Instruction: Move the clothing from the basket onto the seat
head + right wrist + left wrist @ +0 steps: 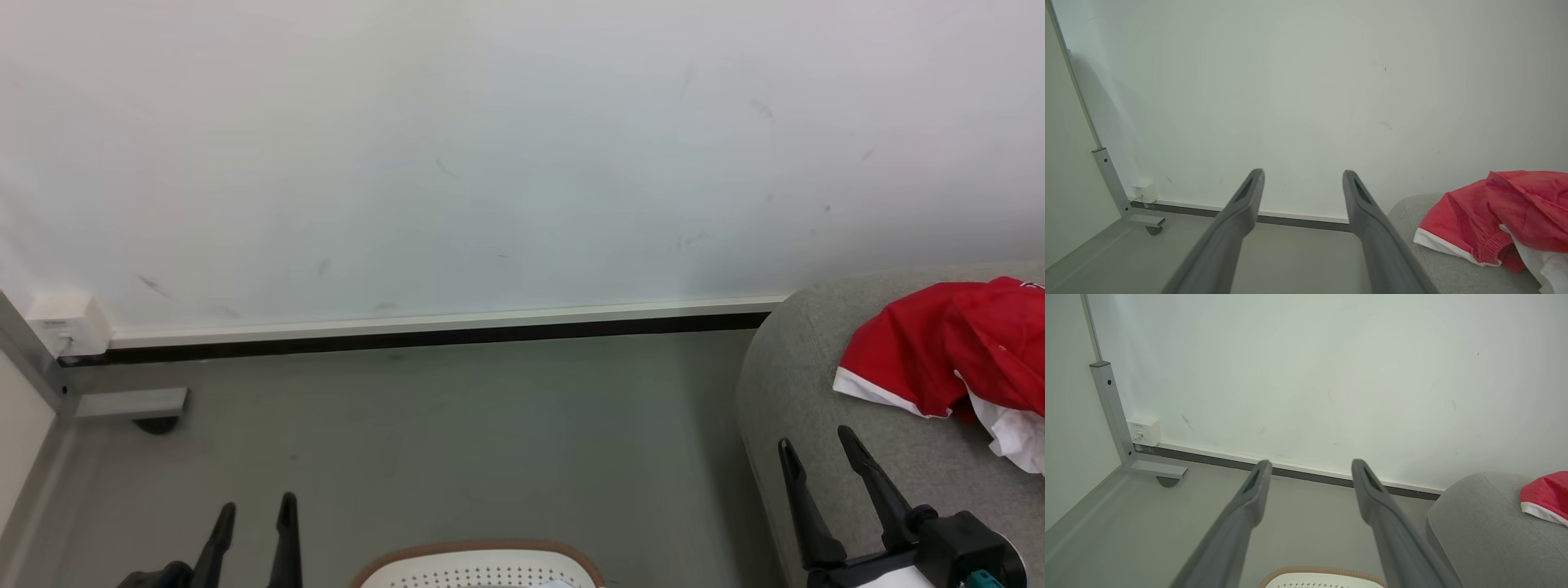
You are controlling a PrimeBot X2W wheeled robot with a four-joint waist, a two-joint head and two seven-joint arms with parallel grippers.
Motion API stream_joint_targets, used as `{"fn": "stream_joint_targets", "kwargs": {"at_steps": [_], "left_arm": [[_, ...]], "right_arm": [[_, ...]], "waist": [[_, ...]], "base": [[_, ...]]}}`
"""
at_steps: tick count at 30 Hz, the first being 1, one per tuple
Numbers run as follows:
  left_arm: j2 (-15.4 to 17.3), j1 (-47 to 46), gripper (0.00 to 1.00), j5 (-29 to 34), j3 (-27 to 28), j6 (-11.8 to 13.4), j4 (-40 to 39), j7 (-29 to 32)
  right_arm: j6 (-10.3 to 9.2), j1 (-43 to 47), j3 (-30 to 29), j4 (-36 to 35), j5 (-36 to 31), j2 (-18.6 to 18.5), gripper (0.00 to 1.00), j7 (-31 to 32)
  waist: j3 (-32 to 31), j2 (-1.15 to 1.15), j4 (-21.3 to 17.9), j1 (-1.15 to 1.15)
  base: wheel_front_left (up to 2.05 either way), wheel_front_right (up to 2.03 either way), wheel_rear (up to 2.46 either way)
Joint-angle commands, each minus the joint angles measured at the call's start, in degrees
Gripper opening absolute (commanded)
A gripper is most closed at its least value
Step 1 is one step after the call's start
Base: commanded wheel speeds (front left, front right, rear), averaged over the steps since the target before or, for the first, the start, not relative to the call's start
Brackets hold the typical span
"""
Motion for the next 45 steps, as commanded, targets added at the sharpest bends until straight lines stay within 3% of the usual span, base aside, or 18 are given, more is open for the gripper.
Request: {"fn": "stream_joint_targets", "kwargs": {"at_steps": [1,14,15,18,45], "left_arm": [[-0.12,0.08,1.00,0.70,0.47,-0.34,0.11,-0.04],[-2.17,-1.14,1.00,3.00,2.52,-3.39,1.62,-0.04],[-2.18,-0.85,0.00,2.48,2.47,-3.38,1.54,0.02],[-2.75,-0.03,0.00,2.19,2.25,-3.42,2.94,0.14],[-4.70,-3.13,0.00,-20.34,6.05,-5.72,3.13,7.12]], "right_arm": [[-0.15,-0.07,-0.17,0.27,-0.05,0.14,1.00,-0.17],[-0.15,-0.73,0.84,1.65,0.50,0.08,1.00,-0.33],[0.00,-0.20,0.80,1.44,0.33,0.39,0.00,-0.17],[0.00,1.00,0.83,2.69,0.56,0.78,0.00,-0.11],[-0.03,-0.12,-4.14,2.33,25.79,1.07,0.00,6.06]], "waist": [[0.03,0.00,-0.09,0.00],[0.25,0.00,-0.38,0.00],[0.26,0.00,-0.38,0.00],[0.27,0.00,-0.39,0.00],[0.91,0.00,-0.30,0.00]], "base": [[0.00,0.00,0.00],[0.00,0.00,0.00],[0.00,0.00,0.00],[0.00,0.00,0.00],[0.00,0.00,0.00]]}}
